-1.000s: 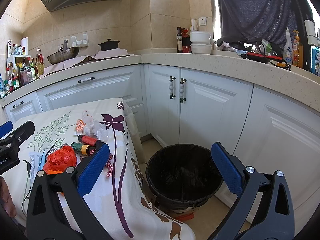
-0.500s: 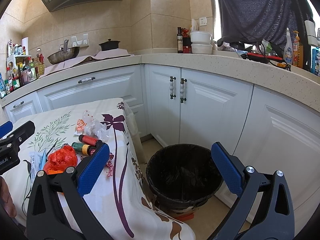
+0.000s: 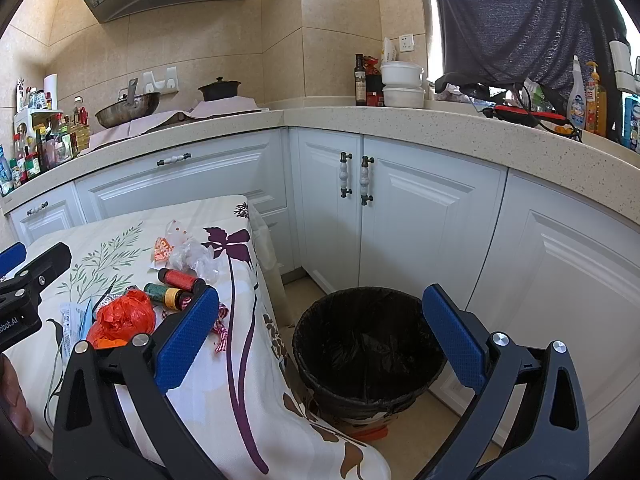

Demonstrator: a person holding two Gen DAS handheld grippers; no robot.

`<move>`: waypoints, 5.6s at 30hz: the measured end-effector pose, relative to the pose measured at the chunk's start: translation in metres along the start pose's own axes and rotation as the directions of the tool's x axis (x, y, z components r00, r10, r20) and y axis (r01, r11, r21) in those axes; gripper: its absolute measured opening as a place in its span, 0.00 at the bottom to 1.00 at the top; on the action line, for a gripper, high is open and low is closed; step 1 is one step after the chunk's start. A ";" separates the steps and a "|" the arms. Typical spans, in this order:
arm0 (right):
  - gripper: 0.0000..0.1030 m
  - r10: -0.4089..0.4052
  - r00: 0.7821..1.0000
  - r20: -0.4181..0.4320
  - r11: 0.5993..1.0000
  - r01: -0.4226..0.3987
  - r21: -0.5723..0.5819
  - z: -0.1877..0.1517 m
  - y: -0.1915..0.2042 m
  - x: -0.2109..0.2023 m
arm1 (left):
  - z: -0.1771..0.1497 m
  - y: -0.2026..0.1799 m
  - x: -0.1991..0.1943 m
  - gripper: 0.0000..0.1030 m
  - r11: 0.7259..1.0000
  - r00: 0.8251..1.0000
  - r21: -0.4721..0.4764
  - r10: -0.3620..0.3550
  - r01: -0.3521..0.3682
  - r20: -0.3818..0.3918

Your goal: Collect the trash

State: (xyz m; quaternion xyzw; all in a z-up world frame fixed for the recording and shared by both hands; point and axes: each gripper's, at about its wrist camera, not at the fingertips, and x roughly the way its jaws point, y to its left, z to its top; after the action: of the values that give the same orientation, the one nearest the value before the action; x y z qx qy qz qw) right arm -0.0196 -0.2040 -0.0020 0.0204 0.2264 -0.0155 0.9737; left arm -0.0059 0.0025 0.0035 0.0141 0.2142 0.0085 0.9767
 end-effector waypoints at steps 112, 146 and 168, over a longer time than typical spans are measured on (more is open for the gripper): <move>0.25 0.239 0.958 -0.160 0.964 -0.254 -0.076 -0.014 0.061 0.055 | -0.059 0.057 0.018 0.94 0.992 0.970 -0.042 0.107 -0.119 -0.216; 0.25 0.237 0.956 -0.175 0.966 -0.250 -0.057 -0.025 0.053 0.047 | -0.084 0.068 0.016 0.20 0.994 0.965 -0.003 0.104 -0.108 -0.242; 0.25 0.145 0.985 -0.098 0.987 -0.151 -0.062 -0.007 0.016 0.037 | -0.034 0.044 0.001 0.13 0.999 0.994 0.028 0.029 -0.027 -0.102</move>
State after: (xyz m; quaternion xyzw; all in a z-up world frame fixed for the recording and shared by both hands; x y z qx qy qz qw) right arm 0.0110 -0.1887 -0.0238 0.0043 0.2699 0.0656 0.9606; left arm -0.0192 0.0471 -0.0265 0.0297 0.2640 0.0201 0.9639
